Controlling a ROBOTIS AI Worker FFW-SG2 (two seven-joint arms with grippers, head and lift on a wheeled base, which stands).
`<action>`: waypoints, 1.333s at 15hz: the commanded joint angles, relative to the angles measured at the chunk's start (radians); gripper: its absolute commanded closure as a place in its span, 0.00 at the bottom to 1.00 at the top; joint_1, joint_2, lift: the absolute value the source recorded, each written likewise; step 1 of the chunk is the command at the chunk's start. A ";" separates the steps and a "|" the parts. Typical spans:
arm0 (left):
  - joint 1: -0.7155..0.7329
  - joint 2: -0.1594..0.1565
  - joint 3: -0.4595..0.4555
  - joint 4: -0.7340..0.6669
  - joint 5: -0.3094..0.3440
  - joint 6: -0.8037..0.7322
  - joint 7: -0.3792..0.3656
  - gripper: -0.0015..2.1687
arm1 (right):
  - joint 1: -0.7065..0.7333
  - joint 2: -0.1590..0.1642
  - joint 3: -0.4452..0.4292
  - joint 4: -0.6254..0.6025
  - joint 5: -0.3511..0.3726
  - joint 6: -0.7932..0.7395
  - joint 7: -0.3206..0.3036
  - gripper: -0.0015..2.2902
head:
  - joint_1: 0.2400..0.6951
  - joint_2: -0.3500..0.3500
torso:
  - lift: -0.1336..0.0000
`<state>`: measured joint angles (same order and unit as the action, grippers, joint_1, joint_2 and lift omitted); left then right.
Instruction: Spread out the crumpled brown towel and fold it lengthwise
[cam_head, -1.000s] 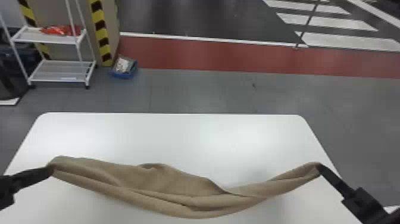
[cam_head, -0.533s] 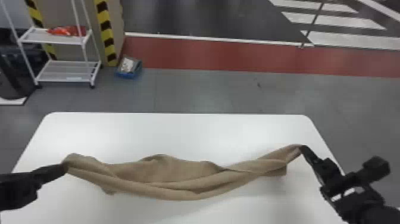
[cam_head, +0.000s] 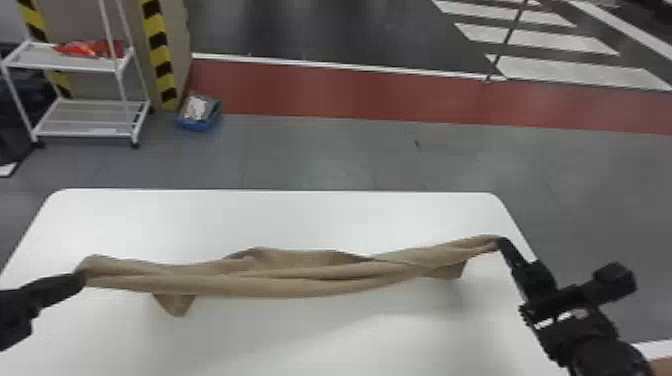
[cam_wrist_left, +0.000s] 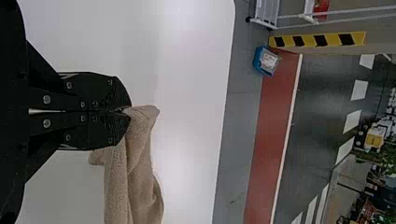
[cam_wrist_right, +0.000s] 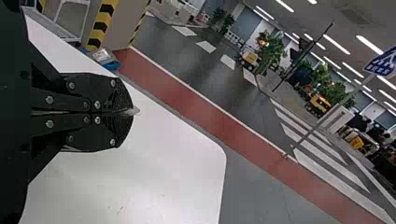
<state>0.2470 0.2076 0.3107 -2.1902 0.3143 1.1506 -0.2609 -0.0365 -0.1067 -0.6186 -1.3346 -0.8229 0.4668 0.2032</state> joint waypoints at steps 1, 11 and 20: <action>-0.017 0.000 0.005 0.003 0.009 -0.004 0.002 0.87 | 0.013 -0.024 -0.001 -0.032 -0.015 0.026 0.015 0.81 | 1.00 0.23 | 1.00; -0.190 0.009 -0.044 0.207 0.023 -0.047 0.008 0.87 | -0.163 -0.103 0.100 0.095 0.013 -0.013 0.021 0.81 | 1.00 0.24 | 1.00; -0.184 0.024 0.036 0.348 0.239 -0.384 -0.146 0.87 | -0.083 -0.113 0.154 0.045 -0.064 -0.050 0.197 0.81 | 0.90 0.33 | 1.00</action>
<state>-0.0241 0.2138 0.3379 -1.8204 0.5521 0.7667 -0.4015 -0.1946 -0.2115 -0.4554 -1.2724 -0.8622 0.4046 0.3875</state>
